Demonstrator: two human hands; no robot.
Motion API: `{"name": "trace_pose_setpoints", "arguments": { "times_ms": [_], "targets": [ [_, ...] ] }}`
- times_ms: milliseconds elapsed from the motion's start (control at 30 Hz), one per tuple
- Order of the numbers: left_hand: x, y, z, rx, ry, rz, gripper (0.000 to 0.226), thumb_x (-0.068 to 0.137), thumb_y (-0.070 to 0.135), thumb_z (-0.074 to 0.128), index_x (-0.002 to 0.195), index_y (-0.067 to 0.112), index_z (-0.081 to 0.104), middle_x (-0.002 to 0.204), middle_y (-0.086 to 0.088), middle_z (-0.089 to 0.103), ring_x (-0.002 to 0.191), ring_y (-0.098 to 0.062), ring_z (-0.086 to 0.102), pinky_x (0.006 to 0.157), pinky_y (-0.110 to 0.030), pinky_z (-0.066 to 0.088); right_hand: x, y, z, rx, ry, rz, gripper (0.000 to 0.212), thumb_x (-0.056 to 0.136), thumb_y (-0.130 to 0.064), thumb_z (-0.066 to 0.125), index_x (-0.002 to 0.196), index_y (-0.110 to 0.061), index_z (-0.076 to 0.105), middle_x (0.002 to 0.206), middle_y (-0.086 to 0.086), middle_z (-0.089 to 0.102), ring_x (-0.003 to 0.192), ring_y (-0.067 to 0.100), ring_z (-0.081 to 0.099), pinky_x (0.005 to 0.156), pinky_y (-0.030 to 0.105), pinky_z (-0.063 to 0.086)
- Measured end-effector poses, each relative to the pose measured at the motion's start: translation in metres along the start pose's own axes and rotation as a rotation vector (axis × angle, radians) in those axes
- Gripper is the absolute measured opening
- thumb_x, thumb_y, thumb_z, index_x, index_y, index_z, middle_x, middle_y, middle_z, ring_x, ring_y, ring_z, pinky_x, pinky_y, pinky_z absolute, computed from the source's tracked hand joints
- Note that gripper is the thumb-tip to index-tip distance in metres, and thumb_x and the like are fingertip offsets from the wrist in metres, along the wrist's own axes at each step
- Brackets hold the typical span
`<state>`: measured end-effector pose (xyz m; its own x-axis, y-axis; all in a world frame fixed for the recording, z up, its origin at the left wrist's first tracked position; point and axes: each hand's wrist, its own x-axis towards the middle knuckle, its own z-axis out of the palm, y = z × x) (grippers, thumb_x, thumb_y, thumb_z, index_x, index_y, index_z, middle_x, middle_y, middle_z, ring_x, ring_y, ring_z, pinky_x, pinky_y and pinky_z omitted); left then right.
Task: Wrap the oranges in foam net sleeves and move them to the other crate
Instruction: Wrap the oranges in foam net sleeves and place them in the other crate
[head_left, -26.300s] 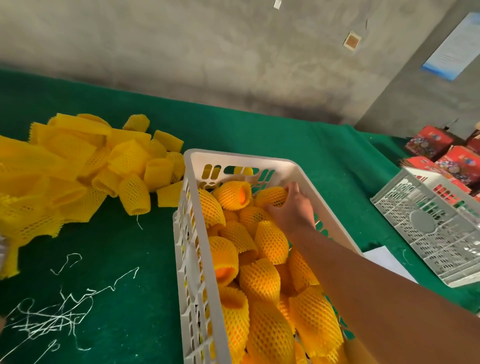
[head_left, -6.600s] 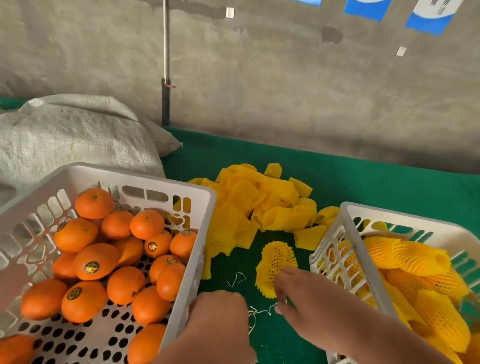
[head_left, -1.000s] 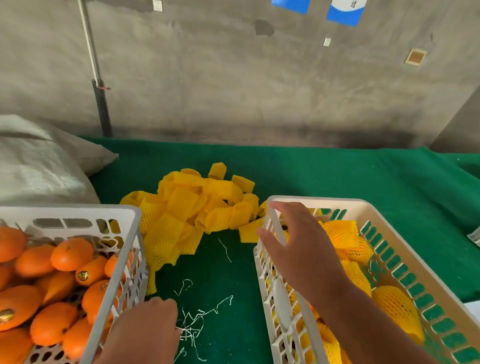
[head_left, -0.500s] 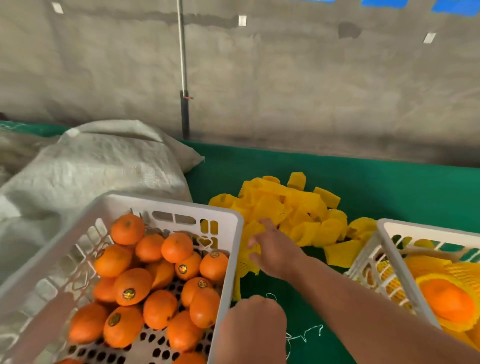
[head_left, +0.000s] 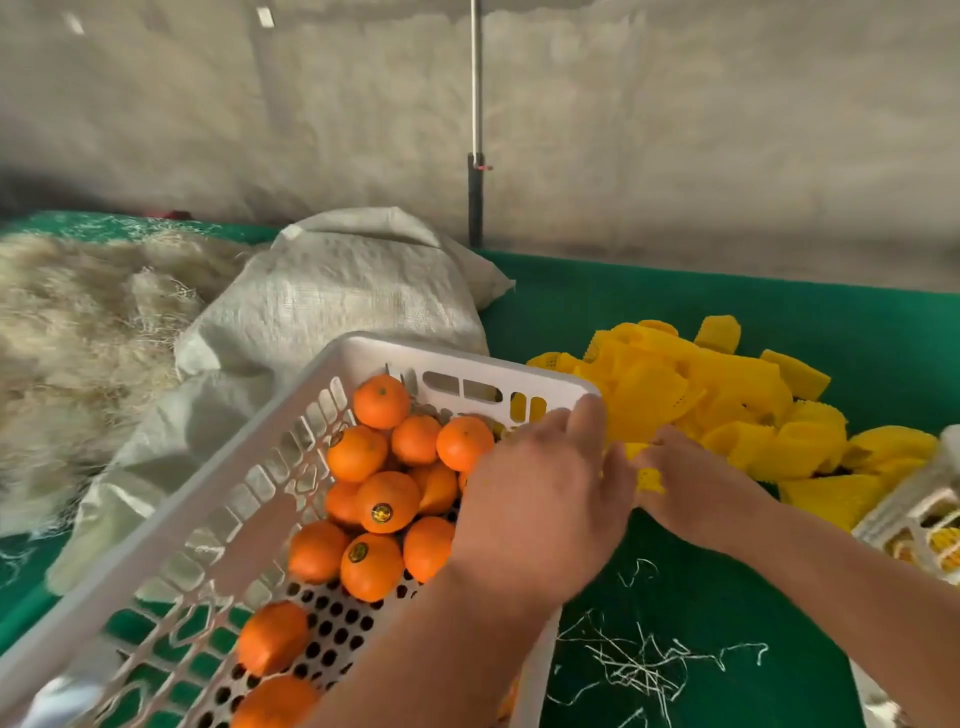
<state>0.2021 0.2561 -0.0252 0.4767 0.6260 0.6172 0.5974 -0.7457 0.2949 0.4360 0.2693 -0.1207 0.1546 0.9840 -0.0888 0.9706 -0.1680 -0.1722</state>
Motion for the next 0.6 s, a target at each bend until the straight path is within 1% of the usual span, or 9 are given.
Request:
{"name": "trace_pose_setpoints", "arguments": {
  "times_ms": [67,133,167,233,267,333,433,500,600],
  "targets": [
    [0.004,-0.022,0.001,0.067,0.029,-0.117,0.012,0.097,0.025,0.061,0.094,0.016,0.053,0.077,-0.001,0.057,0.063,-0.019,0.048,0.053,-0.029,0.026,-0.018,0.009,-0.006,0.025,0.013,-0.011,0.043,0.097,-0.046,0.069,0.137,-0.037,0.059,0.145,-0.008,0.041,0.104,0.011,0.061,0.087,0.025,0.051],
    [-0.001,-0.043,0.007,0.136,-0.059,-0.259,0.009,0.097,0.021,0.059,0.104,0.018,0.054,0.090,0.000,0.057,0.078,-0.020,0.055,0.059,-0.028,0.031,-0.033,0.019,-0.012,0.058,0.025,-0.053,0.046,0.095,-0.048,0.071,0.138,-0.037,0.061,0.142,-0.010,0.042,0.095,0.006,0.062,0.081,0.021,0.052],
    [-0.005,-0.052,0.012,0.147,-0.163,-0.343,0.013,0.098,0.022,0.056,0.111,0.022,0.052,0.098,0.002,0.057,0.086,-0.019,0.056,0.061,-0.028,0.035,-0.041,0.024,-0.013,0.053,0.027,-0.069,0.046,0.094,-0.049,0.072,0.138,-0.036,0.061,0.139,-0.011,0.043,0.093,0.005,0.062,0.079,0.021,0.052],
    [-0.015,-0.063,0.021,0.185,-0.469,-0.460,0.021,0.099,0.029,0.056,0.119,0.028,0.049,0.112,0.003,0.055,0.099,-0.020,0.055,0.065,-0.031,0.043,-0.053,0.033,-0.015,0.068,0.017,-0.053,0.046,0.094,-0.049,0.072,0.137,-0.036,0.062,0.136,-0.010,0.044,0.095,0.004,0.062,0.080,0.021,0.053],
    [-0.019,-0.064,0.024,0.226,-0.620,-0.456,0.027,0.099,0.033,0.058,0.124,0.028,0.049,0.118,0.002,0.054,0.105,-0.021,0.055,0.069,-0.034,0.048,-0.058,0.036,-0.015,0.074,0.012,-0.046,0.046,0.094,-0.049,0.071,0.137,-0.036,0.062,0.136,-0.009,0.044,0.095,0.005,0.063,0.080,0.021,0.053],
    [-0.026,-0.063,0.030,0.272,-0.802,-0.413,0.034,0.100,0.038,0.056,0.133,0.029,0.049,0.126,0.000,0.053,0.116,-0.024,0.053,0.083,-0.041,0.053,-0.062,0.037,-0.016,0.083,0.012,-0.041,0.046,0.094,-0.050,0.071,0.137,-0.036,0.062,0.136,-0.008,0.045,0.095,0.006,0.063,0.080,0.020,0.052],
    [-0.028,-0.063,0.033,0.253,-0.877,-0.361,0.038,0.098,0.036,0.059,0.135,0.033,0.051,0.128,0.004,0.052,0.121,-0.022,0.051,0.085,-0.038,0.049,-0.062,0.033,-0.021,0.144,0.041,-0.041,0.043,0.096,-0.046,0.071,0.136,-0.033,0.064,0.137,-0.006,0.047,0.101,0.011,0.063,0.085,0.027,0.054],
    [-0.028,-0.063,0.032,0.249,-0.945,-0.325,0.042,0.093,0.032,0.067,0.132,0.036,0.051,0.121,0.004,0.053,0.115,-0.021,0.055,0.081,-0.037,0.048,-0.062,0.033,-0.023,0.182,0.063,-0.046,0.040,0.096,-0.042,0.071,0.135,-0.031,0.066,0.134,-0.006,0.048,0.101,0.012,0.062,0.086,0.028,0.054],
    [-0.030,-0.060,0.036,0.287,-0.933,-0.250,0.032,0.096,0.024,0.062,0.127,0.027,0.055,0.114,-0.002,0.058,0.106,-0.026,0.061,0.078,-0.034,0.049,-0.063,0.036,-0.028,0.226,0.082,-0.027,0.035,0.097,-0.037,0.071,0.132,-0.029,0.067,0.130,-0.006,0.049,0.103,0.013,0.060,0.090,0.031,0.052]
  ]
}}
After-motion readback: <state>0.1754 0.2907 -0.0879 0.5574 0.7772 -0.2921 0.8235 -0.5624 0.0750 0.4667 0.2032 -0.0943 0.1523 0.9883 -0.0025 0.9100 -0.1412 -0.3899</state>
